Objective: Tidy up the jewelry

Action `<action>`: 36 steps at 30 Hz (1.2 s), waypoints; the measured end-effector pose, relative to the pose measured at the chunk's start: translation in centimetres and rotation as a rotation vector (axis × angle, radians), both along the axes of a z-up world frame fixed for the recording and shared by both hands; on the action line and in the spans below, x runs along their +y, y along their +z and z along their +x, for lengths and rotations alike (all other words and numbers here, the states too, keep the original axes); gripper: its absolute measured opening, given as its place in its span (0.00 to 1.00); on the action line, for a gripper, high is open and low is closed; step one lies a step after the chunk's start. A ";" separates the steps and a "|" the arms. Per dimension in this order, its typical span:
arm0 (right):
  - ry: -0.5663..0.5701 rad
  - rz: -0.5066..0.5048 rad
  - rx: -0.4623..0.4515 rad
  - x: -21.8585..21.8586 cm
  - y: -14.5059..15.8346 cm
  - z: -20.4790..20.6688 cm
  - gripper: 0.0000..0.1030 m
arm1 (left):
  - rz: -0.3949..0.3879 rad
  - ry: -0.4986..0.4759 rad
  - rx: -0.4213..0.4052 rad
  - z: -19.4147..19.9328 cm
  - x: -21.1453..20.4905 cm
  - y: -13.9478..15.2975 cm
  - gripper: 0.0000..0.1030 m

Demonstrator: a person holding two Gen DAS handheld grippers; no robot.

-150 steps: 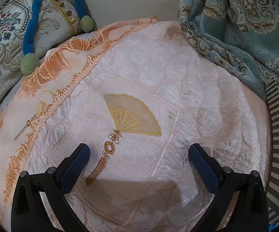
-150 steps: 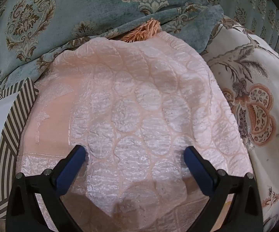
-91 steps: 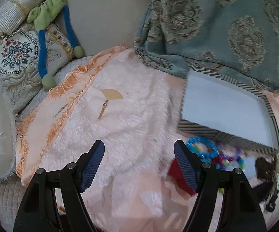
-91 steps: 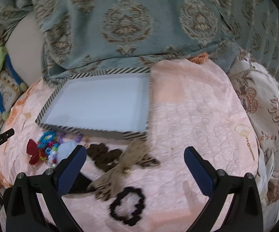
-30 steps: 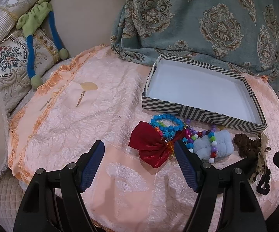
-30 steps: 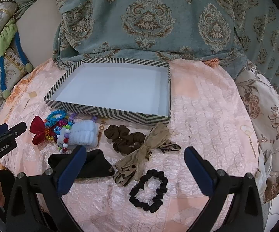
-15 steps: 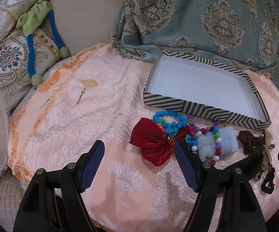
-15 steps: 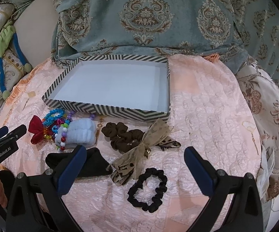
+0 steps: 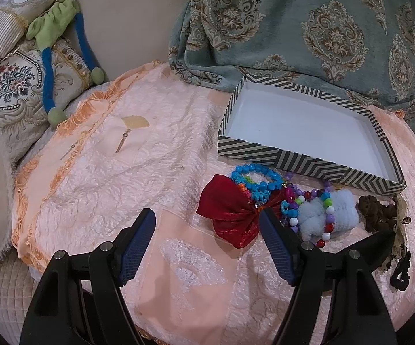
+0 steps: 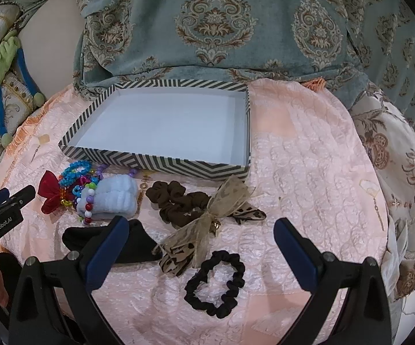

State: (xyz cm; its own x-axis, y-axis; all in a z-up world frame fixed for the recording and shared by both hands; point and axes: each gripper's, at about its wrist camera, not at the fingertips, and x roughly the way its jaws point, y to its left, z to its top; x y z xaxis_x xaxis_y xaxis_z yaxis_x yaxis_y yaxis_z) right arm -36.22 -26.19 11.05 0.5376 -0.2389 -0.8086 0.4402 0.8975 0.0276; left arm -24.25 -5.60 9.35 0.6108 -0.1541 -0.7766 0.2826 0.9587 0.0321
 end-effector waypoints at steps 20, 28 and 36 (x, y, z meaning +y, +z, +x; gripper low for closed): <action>0.002 -0.014 -0.002 -1.0 0.9 -0.5 0.99 | -0.021 -0.004 0.025 0.9 1.8 1.1 0.58; 0.010 -0.027 -0.017 -2.0 2.4 -1.1 0.99 | -0.031 -0.002 0.045 2.0 4.3 2.0 0.58; 0.004 -0.027 -0.034 -3.0 3.3 -1.5 0.99 | -0.037 -0.009 0.057 2.3 4.7 2.2 0.58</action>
